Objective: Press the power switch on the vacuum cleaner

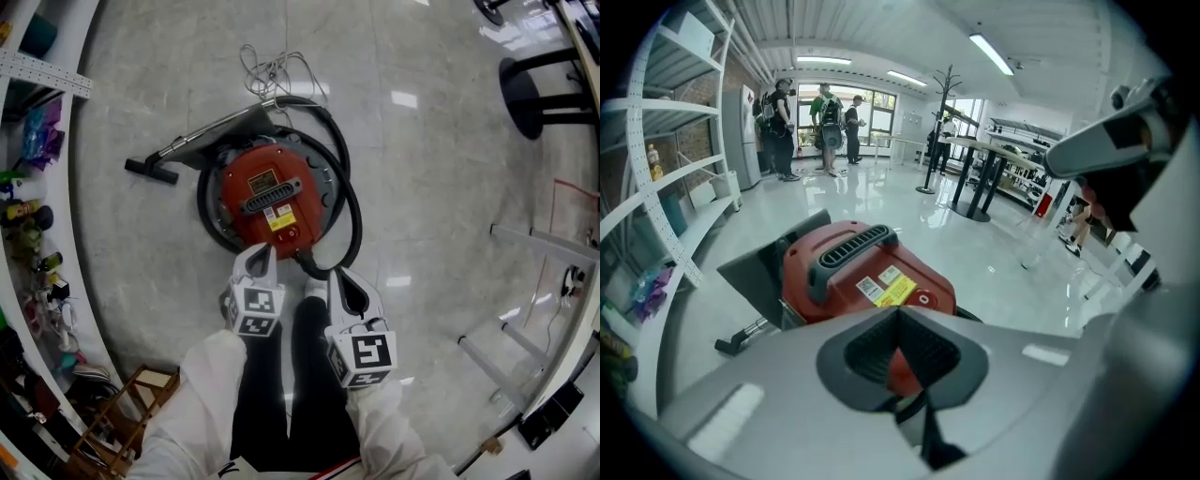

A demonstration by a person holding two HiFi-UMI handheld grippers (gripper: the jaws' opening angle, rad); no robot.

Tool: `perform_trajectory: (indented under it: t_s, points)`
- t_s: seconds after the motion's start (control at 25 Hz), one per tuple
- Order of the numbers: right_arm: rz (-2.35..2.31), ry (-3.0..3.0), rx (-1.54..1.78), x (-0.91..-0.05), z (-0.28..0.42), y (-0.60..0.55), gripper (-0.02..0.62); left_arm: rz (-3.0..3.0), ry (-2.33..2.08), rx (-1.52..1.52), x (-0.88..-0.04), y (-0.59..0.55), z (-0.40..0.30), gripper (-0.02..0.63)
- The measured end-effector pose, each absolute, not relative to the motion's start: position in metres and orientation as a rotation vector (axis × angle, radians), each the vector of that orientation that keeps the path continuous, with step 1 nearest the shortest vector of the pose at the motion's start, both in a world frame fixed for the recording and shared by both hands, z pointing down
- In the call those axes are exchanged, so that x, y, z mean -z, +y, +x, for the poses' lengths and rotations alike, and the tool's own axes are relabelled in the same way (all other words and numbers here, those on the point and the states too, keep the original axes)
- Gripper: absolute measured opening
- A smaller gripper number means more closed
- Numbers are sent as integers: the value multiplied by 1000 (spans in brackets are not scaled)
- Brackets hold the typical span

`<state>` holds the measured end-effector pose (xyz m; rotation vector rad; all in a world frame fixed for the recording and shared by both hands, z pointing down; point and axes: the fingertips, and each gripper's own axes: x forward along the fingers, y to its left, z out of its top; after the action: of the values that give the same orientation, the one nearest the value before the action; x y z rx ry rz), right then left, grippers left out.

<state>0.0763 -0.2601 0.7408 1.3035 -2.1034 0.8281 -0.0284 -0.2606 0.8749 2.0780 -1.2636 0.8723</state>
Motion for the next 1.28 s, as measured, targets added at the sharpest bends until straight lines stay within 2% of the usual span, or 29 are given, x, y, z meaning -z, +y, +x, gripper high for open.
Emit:
perform_trajectory:
  t_s: [0.44, 1.28]
  points:
    - [1336, -2139, -757, -692, 70, -259, 0, 2095, -1319, -823, -817, -257, -50, 0]
    - [1420, -2268, -558, -531, 62, -265, 0, 2254, -1579, -558, -574, -273, -103, 0]
